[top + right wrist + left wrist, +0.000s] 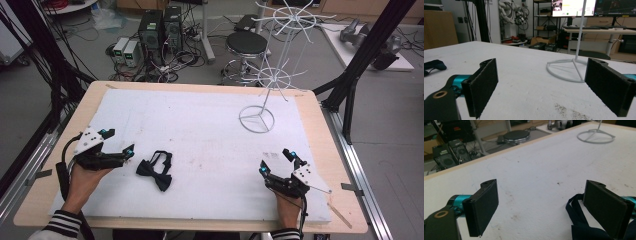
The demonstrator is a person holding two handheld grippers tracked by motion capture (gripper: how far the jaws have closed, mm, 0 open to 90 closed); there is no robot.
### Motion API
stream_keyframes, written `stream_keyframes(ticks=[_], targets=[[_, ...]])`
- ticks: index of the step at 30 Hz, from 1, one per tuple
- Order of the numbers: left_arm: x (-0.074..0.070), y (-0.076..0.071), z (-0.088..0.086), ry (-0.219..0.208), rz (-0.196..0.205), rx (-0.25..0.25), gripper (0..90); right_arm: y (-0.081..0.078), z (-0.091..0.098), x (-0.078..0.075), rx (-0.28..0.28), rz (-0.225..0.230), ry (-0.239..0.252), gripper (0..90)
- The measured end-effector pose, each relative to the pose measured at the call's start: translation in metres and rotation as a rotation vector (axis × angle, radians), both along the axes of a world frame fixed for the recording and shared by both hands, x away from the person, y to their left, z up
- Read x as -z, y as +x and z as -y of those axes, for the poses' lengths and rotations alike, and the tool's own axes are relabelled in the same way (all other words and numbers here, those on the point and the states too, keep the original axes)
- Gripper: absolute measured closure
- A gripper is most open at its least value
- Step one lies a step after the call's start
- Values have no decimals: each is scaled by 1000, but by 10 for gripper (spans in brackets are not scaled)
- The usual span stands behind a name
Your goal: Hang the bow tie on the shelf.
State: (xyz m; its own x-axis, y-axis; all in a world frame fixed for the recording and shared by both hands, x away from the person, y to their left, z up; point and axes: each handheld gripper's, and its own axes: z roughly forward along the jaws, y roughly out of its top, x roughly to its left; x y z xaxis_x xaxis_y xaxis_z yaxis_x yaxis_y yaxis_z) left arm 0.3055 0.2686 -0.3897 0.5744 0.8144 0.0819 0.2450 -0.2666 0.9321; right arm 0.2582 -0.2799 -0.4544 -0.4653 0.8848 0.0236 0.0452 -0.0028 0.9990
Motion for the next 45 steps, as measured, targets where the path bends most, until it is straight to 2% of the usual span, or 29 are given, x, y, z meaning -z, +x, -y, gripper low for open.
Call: stream_keyframes(ticks=[4, 7, 13, 15, 21, 24, 25, 27, 35, 45], targets=[[-4, 6, 11, 33, -58, 16, 143, 1, 0, 0, 2, 7, -4, 106], [-6, 10, 19, 76, -98, 40, 147, 1, 0, 0, 2, 9, -4, 107], [-10, 14, 33, 154, -154, 58, 175, 1, 1, 0, 3, 9, -1, 107], [-10, 15, 36, 164, -163, 59, 181, 0, 1, 0, 2, 8, 0, 107], [-9, 22, 46, 209, -238, 62, 201, 1, 1, 0, 2, 8, 0, 107], [-8, 25, 50, 227, -263, 80, 233, 0, 1, 0, 2, 7, 1, 106], [-6, 27, 52, 231, -287, 93, 254, 0, 1, 0, 2, 8, 2, 107], [-6, 27, 53, 233, -296, 92, 254, 0, 1, 0, 2, 8, 1, 107], [0, 33, 62, 284, -385, 101, 254, 0, 1, 0, 1, 8, 2, 106], [4, 40, 71, 323, -454, 110, 287, 0, 1, 0, 2, 5, 5, 107]])
